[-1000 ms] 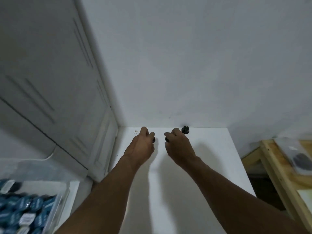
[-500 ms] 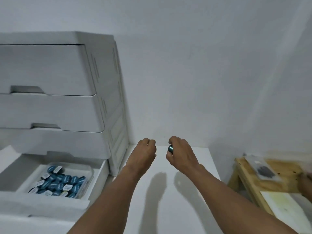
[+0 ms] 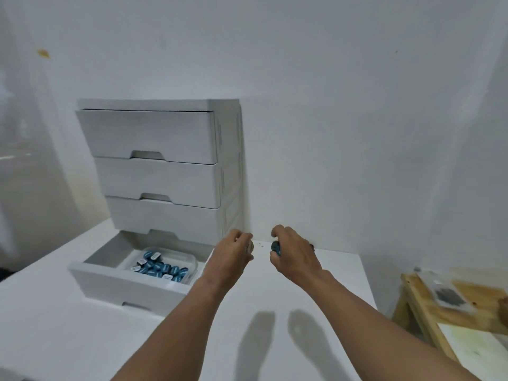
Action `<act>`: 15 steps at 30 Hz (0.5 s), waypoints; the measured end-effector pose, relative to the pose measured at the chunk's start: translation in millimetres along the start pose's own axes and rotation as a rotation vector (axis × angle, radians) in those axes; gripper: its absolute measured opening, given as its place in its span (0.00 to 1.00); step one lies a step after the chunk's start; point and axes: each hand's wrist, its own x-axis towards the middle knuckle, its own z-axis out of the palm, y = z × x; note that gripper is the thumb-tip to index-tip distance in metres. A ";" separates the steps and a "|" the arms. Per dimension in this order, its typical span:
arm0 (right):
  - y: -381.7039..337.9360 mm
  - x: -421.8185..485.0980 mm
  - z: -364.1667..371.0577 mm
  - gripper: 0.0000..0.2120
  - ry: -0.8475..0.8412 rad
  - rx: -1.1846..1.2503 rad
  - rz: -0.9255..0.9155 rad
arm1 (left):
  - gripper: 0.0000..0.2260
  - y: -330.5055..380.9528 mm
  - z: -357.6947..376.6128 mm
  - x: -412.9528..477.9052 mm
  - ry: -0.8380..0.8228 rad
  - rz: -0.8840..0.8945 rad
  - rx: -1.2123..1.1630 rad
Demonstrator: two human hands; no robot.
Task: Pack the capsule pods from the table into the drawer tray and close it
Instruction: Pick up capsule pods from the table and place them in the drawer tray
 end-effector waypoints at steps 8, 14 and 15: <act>-77.3 15.0 18.7 0.13 0.001 -0.040 -0.154 | 0.18 -47.2 -61.4 -32.6 0.073 -0.086 0.031; -145.7 32.7 54.5 0.16 -0.013 0.055 -0.219 | 0.21 -108.3 -101.0 -58.7 0.088 -0.133 0.032; -157.2 36.0 61.6 0.16 -0.015 0.067 -0.231 | 0.21 -120.2 -107.2 -61.9 0.087 -0.135 0.033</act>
